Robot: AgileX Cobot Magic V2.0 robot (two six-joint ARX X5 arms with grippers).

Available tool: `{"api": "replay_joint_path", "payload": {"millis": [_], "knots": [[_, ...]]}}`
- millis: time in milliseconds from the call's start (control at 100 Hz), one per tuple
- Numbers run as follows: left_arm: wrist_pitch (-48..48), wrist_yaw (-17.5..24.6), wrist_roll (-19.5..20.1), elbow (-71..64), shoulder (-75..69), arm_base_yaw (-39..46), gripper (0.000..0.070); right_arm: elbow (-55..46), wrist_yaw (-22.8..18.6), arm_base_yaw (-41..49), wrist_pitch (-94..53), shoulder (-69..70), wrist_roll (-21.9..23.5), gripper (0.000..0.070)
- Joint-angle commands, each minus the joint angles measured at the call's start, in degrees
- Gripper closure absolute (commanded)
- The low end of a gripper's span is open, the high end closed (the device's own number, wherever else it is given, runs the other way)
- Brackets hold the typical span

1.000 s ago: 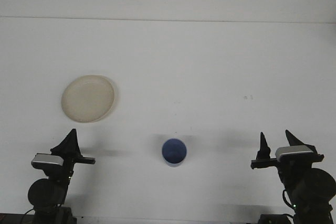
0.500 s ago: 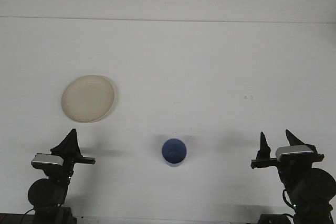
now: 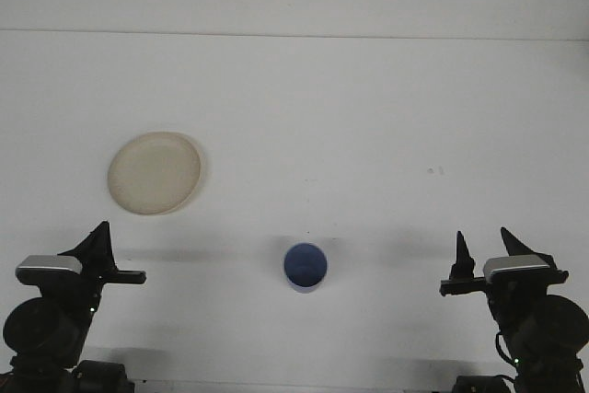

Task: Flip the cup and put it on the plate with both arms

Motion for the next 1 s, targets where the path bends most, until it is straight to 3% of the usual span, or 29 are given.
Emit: {"api": "replay_joint_path", "payload": {"millis": [0,440,920,990], "knots": [[-4.6,-0.2,-0.1,6.2,3.9,-0.1,0.0688,0.5,0.1,0.0,0.9,-0.1,0.6,0.0215],[-29.9,-0.2,1.7,26.6,24.6,-0.1,0.0688,0.5,0.1,0.0,1.3,-0.1,0.6,0.0215],[-30.8,-0.1,1.4,26.7,27.4,-0.1,0.0684,0.5,0.1,0.0,1.3,-0.1,0.6,0.0215],[-31.0,-0.1,1.2,26.7,27.4,-0.1,0.0652,0.5,0.1,0.0,1.3,-0.1,0.6,0.0215]]}}
